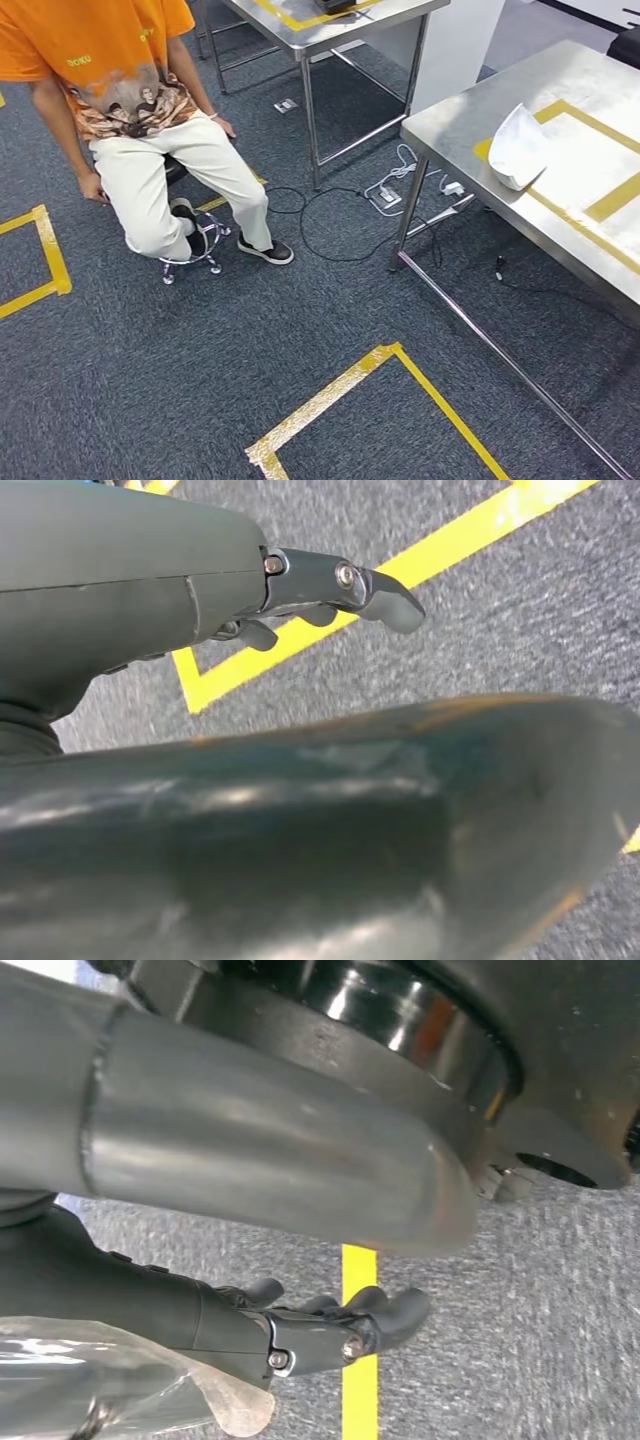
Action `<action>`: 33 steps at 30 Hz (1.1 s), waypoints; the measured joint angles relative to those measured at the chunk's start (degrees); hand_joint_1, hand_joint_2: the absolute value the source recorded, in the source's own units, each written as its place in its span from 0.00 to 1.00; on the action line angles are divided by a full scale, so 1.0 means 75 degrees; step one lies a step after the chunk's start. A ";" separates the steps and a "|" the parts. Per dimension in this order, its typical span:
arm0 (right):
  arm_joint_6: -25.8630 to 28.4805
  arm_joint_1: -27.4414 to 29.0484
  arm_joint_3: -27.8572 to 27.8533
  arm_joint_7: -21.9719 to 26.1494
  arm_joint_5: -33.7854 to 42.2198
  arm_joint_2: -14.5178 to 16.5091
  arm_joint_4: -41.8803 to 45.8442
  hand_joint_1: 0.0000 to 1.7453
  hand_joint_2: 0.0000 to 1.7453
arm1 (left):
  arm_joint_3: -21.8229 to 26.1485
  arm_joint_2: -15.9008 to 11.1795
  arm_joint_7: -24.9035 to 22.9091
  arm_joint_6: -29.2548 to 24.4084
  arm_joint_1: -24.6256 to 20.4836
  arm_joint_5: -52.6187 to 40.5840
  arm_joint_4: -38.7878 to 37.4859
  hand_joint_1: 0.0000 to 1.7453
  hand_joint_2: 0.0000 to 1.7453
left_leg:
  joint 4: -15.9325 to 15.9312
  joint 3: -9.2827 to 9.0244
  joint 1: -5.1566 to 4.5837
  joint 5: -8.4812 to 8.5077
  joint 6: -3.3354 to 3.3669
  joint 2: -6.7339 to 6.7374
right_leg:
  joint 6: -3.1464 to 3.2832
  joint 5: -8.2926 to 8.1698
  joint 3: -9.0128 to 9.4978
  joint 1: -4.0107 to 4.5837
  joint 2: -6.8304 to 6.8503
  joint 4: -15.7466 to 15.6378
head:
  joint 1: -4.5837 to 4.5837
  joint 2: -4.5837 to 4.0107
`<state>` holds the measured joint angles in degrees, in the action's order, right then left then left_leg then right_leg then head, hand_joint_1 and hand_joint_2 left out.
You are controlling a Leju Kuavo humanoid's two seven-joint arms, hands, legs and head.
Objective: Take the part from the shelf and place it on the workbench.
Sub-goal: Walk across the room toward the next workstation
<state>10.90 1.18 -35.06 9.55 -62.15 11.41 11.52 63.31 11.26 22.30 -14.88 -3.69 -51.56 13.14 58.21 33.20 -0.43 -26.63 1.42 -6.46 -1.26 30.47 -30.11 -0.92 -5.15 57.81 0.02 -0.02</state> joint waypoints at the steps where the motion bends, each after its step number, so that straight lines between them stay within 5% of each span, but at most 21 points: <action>1: -0.0021 -0.0004 -0.0001 0.0011 -0.0015 -0.0007 -0.0001 0.00 0.00 | -0.0001 -0.0002 0.0045 0.0001 0.0000 -0.0004 0.0000 0.00 0.00 | 0.0001 0.0038 0.0017 0.0024 -0.0051 -0.0092 | 0.0031 -0.0005 0.0026 0.0003 0.0084 -0.0028 | 0.0001 0.0000; 3: -0.0060 -0.0006 -0.0002 0.0036 -0.0033 -0.0022 -0.0002 0.00 0.00 | -0.0001 -0.0012 0.0105 -0.0004 0.0010 -0.0029 0.0000 0.00 0.00 | 0.0128 0.0115 0.0024 -0.0052 -0.0143 0.0028 | 0.0121 -0.0046 0.0060 -0.0003 0.0287 -0.0076 | 0.0014 0.0000; 6: -0.0108 0.0003 -0.0004 0.0066 -0.0038 -0.0035 -0.0003 0.00 0.00 | -0.0009 -0.0017 0.0102 -0.0053 -0.0026 -0.0103 -0.0002 0.00 0.00 | 0.1260 0.0604 0.0043 -0.0695 -0.0270 0.0630 | 0.0207 -0.0053 0.0105 0.0000 0.0642 -0.0118 | 0.0059 0.0000; 8: -0.0127 0.0004 -0.0011 0.0082 -0.0017 -0.0052 -0.0003 0.00 0.00 | -0.0021 -0.0007 0.0098 -0.0098 -0.0046 -0.0138 -0.0003 0.00 0.00 | 0.2037 0.0941 0.0091 -0.0984 -0.0325 0.0753 | 0.0215 -0.0030 0.0116 0.0014 0.0887 -0.0115 | 0.0058 0.0000; 9: -0.0135 -0.0006 -0.0017 0.0096 -0.0001 -0.0061 -0.0003 0.00 0.00 | -0.0025 0.0000 0.0098 -0.0119 -0.0041 -0.0145 -0.0003 0.00 0.00 | 0.2082 0.0945 0.0109 -0.0927 -0.0337 0.0781 | 0.0211 -0.0017 0.0124 0.0016 0.0997 -0.0114 | 0.0058 0.0000; 12: -0.0167 -0.0042 -0.0036 0.0158 0.0037 -0.0076 -0.0003 0.00 0.00 | -0.0030 0.0012 0.0096 -0.0167 -0.0033 -0.0163 -0.0003 0.00 0.00 | 0.0851 0.0280 0.0099 -0.0273 -0.0305 0.1111 | 0.0157 0.0042 0.0188 0.0030 0.1269 -0.0113 | 0.0060 0.0000; 15: -0.0208 -0.0055 -0.0055 0.0189 0.0054 -0.0079 -0.0003 0.00 0.00 | -0.0035 0.0018 0.0073 -0.0222 -0.0067 -0.0176 -0.0003 0.00 0.00 | 0.0053 -0.0089 -0.0002 -0.0120 -0.0163 0.1438 | 0.0027 0.0119 0.0242 0.0087 0.1509 -0.0111 | 0.0052 0.0000; 17: -0.0243 -0.0087 -0.0060 0.0189 0.0058 -0.0082 -0.0003 0.00 0.00 | -0.0034 0.0012 0.0044 -0.0254 -0.0045 -0.0174 -0.0003 0.00 0.00 | -0.0004 -0.0074 -0.0006 -0.0100 -0.0059 0.1280 | -0.0059 0.0157 0.0288 0.0077 0.1609 -0.0129 | 0.0051 0.0000; 19: -0.0259 -0.0118 -0.0061 0.0190 0.0056 -0.0086 -0.0003 0.00 0.00 | -0.0031 0.0007 0.0015 -0.0267 -0.0023 -0.0164 -0.0003 0.00 0.00 | -0.0067 -0.0089 0.0024 -0.0053 0.0044 0.1125 | -0.0128 0.0371 0.0185 0.0046 0.1294 0.0114 | 0.0020 0.0000; 21: -0.0264 -0.0114 -0.0063 0.0189 0.0056 -0.0092 -0.0004 0.00 0.00 | -0.0028 0.0007 -0.0008 -0.0268 -0.0037 -0.0160 -0.0003 0.00 0.00 | -0.0087 -0.0086 0.0030 -0.0027 0.0115 0.0960 | -0.0149 0.0827 -0.0236 0.0033 0.0851 0.0995 | -0.0028 0.0000; 23: -0.0274 -0.0096 -0.0066 0.0180 0.0045 -0.0098 -0.0005 0.00 0.00 | -0.0028 0.0009 -0.0028 -0.0268 -0.0046 -0.0163 -0.0004 0.00 0.00 | -0.0085 -0.0080 0.0014 -0.0024 0.0137 0.0760 | -0.0147 0.1125 -0.0747 0.0036 0.0718 0.1950 | -0.0040 0.0000; 24: -0.0281 -0.0087 -0.0066 0.0173 0.0028 -0.0101 -0.0006 0.00 0.00 | -0.0028 0.0010 -0.0038 -0.0270 -0.0043 -0.0163 -0.0004 0.00 0.00 | -0.0082 -0.0085 0.0008 -0.0024 0.0138 0.0654 | -0.0141 0.1067 -0.0870 0.0036 0.0701 0.2098 | -0.0043 0.0000; 26: -0.0293 -0.0078 -0.0066 0.0154 -0.0014 -0.0105 -0.0006 0.00 0.00 | -0.0028 0.0009 -0.0059 -0.0274 -0.0039 -0.0165 -0.0005 0.00 0.00 | -0.0064 -0.0097 0.0007 -0.0029 0.0131 0.0436 | -0.0116 0.0537 -0.0692 0.0031 0.0621 0.1493 | -0.0042 0.0000; 28: -0.0300 -0.0081 -0.0066 0.0135 -0.0036 -0.0117 -0.0009 0.00 0.00 | -0.0028 0.0013 -0.0057 -0.0268 -0.0048 -0.0165 -0.0005 0.00 0.00 | -0.0016 -0.0083 0.0004 -0.0045 0.0098 0.0230 | -0.0080 0.0074 -0.0279 0.0004 0.0312 0.0478 | -0.0040 0.0000; 30: -0.0311 -0.0090 -0.0066 0.0114 -0.0042 -0.0127 -0.0015 0.00 0.00 | -0.0026 0.0015 -0.0031 -0.0254 -0.0056 -0.0149 -0.0006 0.00 0.00 | 0.0017 -0.0036 0.0012 -0.0040 0.0023 0.0071 | -0.0050 0.0001 -0.0060 -0.0002 0.0119 0.0033 | -0.0036 0.0000; 33: -0.0334 -0.0114 -0.0066 0.0095 -0.0053 -0.0127 -0.0017 0.00 0.00 | -0.0025 0.0006 0.0018 -0.0230 -0.0023 -0.0121 -0.0006 0.00 0.00 | 0.0055 0.0027 0.0036 -0.0044 -0.0108 0.0013 | 0.0059 -0.0045 0.0024 0.0011 0.0317 -0.0038 | -0.0028 0.0000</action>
<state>8.39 0.33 -35.56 10.26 -62.54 10.46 11.39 63.12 11.31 22.44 -16.61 -3.86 -52.47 13.09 58.63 33.40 -0.17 -26.96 0.61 -6.37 -0.82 30.14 -29.93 -0.84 -2.77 57.53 -0.20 -0.02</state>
